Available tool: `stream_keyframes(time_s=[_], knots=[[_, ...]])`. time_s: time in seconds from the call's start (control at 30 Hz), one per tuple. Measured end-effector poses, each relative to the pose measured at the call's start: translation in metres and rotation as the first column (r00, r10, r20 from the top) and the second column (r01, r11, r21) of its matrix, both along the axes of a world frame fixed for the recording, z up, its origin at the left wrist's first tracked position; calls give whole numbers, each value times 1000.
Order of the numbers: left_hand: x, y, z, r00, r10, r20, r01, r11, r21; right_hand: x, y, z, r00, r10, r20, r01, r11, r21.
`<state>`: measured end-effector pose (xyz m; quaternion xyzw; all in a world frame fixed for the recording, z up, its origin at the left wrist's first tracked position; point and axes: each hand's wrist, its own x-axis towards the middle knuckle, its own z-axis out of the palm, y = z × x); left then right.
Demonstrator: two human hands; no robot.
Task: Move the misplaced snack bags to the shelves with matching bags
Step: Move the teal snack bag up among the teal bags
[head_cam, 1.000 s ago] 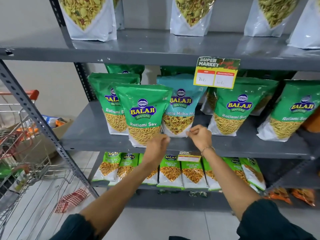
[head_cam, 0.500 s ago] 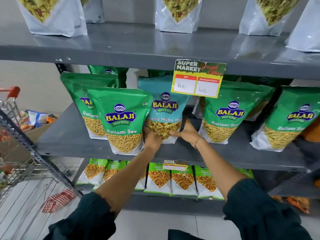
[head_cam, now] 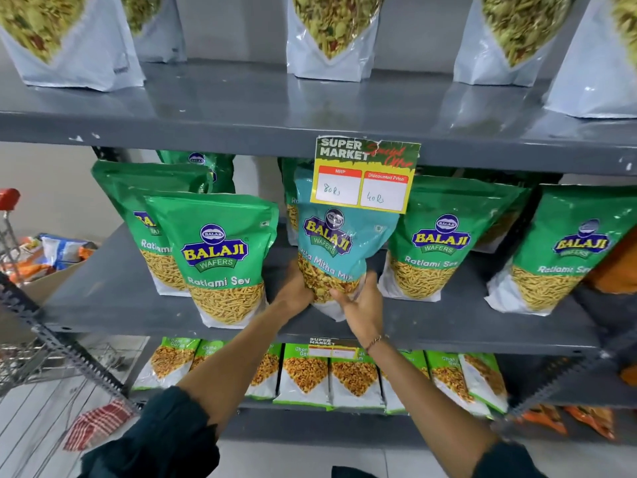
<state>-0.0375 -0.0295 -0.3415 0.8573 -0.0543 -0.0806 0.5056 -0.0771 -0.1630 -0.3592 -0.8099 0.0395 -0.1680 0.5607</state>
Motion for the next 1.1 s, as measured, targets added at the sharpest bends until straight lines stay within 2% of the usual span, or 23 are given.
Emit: stream_keyframes(time_s=[0.13,0.2,0.27,0.4,0.47,0.6,0.7,0.87,1.0,1.1], knots=[[-3,-4,-9,1000,-19,1,19,1000,25,-22,-5,-4,996,-69,50,71,997,-44],[9,-5,-35,1000,-21,4,21,1000,-1,-36,-9,-5,994,-82,66,86,995,-57],[-10,-8,-22,1000,-26,7,26,1000,-8,-52,-12,-3,993,-88,82,92,994,-50],[-47,-10,-1,995,-101,-3,101,995,12,-87,-13,1,986,-118,119,117,993,11],[-62,-7,4,987,-149,-54,150,989,3,-106,-15,4,983,-148,109,143,988,52],[-101,13,16,951,-288,-114,266,948,-175,-146,-23,8,988,-132,84,114,975,192],[-129,32,24,914,-381,-135,355,916,-187,-182,-28,12,990,-99,101,69,962,263],[-179,54,57,920,-391,7,385,903,-190,-235,-21,41,976,-29,215,-54,928,369],[-198,66,114,904,-405,134,426,879,-216,-241,-15,100,946,31,322,-136,942,308],[-194,75,167,897,-343,279,406,889,-211,-227,-13,155,912,94,399,-196,955,224]])
